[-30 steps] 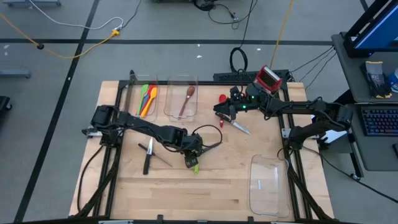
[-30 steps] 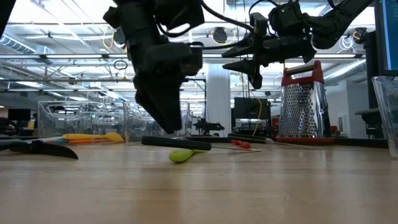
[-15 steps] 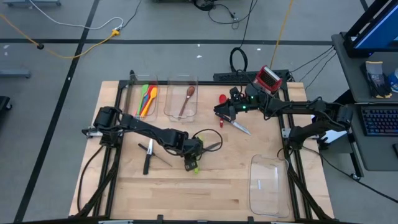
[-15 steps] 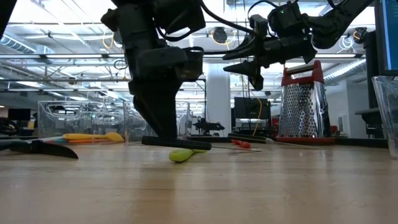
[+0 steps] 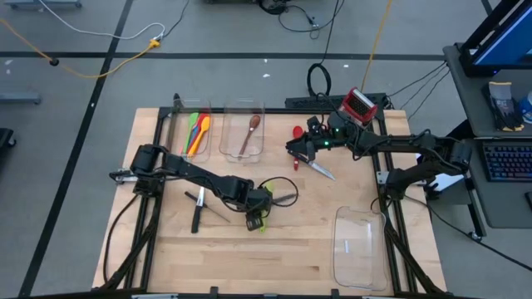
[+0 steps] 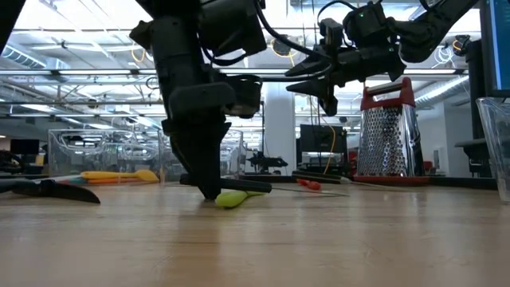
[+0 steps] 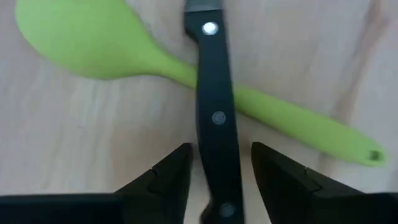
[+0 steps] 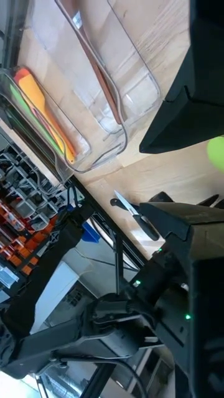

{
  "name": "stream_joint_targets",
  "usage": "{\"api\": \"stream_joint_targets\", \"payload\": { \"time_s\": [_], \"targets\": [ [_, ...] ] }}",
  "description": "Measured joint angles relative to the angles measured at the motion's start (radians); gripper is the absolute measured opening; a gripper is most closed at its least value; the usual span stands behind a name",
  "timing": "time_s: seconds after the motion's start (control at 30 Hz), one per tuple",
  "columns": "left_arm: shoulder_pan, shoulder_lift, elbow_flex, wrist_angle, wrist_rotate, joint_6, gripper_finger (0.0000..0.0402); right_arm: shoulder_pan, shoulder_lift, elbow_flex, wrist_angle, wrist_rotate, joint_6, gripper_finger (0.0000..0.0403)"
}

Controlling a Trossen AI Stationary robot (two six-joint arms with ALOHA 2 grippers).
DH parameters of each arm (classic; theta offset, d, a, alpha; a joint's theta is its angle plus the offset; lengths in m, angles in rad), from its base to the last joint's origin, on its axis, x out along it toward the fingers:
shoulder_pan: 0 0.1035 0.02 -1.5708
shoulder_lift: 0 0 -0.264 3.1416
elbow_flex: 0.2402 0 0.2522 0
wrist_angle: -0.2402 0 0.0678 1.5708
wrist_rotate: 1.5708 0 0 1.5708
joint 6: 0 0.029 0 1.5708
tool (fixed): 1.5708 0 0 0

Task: Pick & Place Kitchen Items
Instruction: Put the knife into the bottom transparent bin

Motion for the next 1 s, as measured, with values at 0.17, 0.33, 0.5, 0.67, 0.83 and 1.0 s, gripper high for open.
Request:
{"api": "stream_joint_targets", "payload": {
  "time_s": [0.17, 0.33, 0.5, 0.67, 0.83, 1.0],
  "targets": [
    [0.004, 0.013, 0.000, 0.000, 0.012, -0.021, 0.0145, 0.000, 0.000, 0.000, -0.007, 0.000, 0.000, 0.0130],
    [0.004, 0.008, -0.001, -0.005, 0.009, -0.030, 0.0075, 0.000, 0.000, 0.000, -0.006, 0.000, 0.000, 0.0130],
    [0.003, -0.010, -0.002, -0.022, 0.012, -0.048, 0.0052, 0.000, 0.000, 0.000, -0.006, 0.000, 0.002, 0.0130],
    [0.002, -0.088, -0.008, -0.118, -0.036, -0.084, 0.0052, 0.000, 0.000, 0.000, -0.006, 0.000, 0.002, 0.0130],
    [0.002, -0.218, -0.005, -0.150, -0.111, -0.141, 0.0052, 0.000, 0.000, 0.000, 0.019, -0.001, 0.003, 0.0130],
    [0.002, -0.355, -0.005, -0.161, -0.229, -0.203, 0.0052, 0.000, 0.000, 0.000, 0.099, -0.016, 0.047, 0.0130]
  ]
}}
